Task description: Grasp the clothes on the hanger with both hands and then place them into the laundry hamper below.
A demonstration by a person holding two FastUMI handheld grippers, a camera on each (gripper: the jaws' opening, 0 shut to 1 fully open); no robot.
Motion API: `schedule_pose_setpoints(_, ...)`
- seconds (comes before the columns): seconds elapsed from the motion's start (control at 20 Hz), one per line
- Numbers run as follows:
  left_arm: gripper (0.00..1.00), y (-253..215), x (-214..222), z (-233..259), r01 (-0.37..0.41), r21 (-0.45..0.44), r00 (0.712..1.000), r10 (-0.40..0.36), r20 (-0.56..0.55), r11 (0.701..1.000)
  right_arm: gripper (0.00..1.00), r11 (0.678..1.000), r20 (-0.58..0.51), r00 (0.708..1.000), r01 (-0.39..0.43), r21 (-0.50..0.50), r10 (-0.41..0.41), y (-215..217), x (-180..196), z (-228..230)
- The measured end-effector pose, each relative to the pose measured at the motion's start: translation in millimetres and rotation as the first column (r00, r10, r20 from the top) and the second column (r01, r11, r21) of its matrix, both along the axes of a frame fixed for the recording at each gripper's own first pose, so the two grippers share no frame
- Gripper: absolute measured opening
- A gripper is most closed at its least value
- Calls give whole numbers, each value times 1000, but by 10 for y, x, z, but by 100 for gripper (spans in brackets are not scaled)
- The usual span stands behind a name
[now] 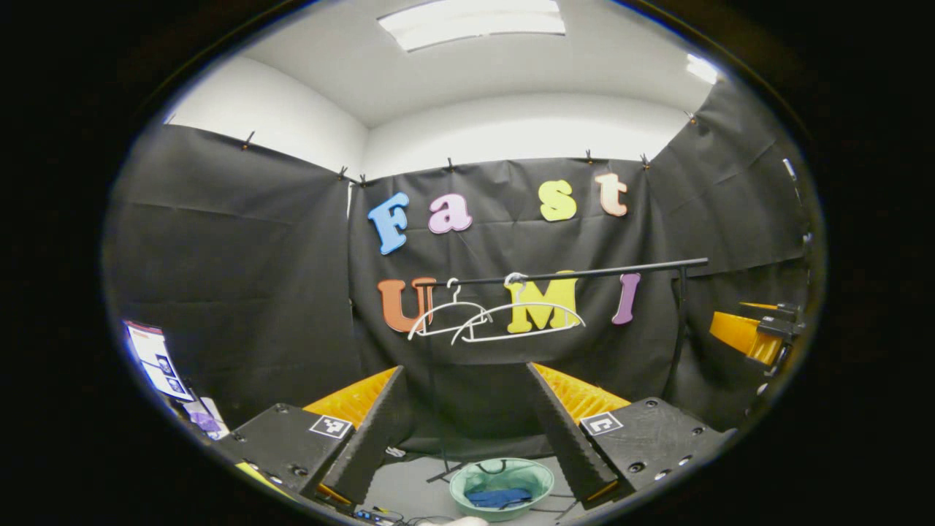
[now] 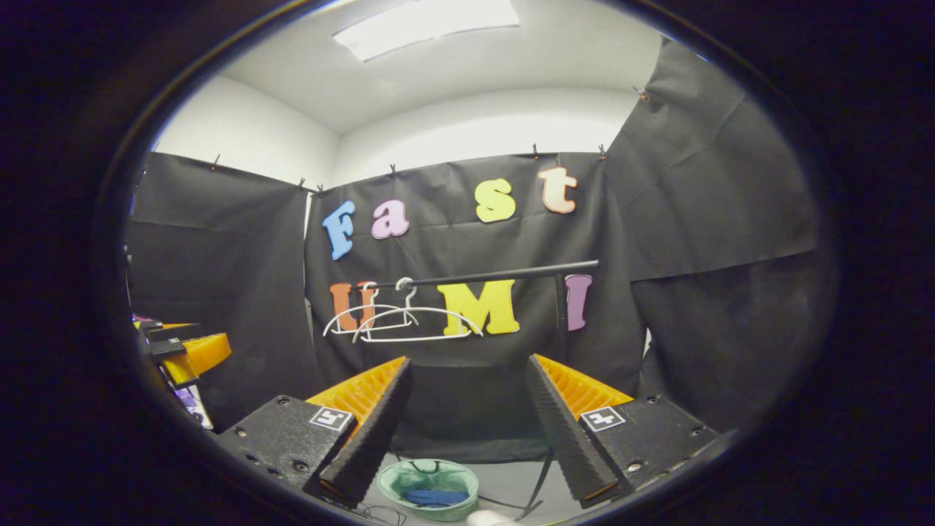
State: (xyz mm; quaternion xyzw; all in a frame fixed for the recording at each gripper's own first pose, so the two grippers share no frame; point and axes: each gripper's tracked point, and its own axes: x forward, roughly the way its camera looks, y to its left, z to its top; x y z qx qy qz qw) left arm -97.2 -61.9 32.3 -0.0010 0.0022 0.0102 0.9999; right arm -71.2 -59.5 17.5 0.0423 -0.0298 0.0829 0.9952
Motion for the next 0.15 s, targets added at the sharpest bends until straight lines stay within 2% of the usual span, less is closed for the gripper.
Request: schedule_pose_setpoints(0.15, 99, 40, -3, -27, -6, 5, 1000, 7, -7, 1000, 99, 1000, -3, 1000, -11, 3, 11, 70, 13, -11)
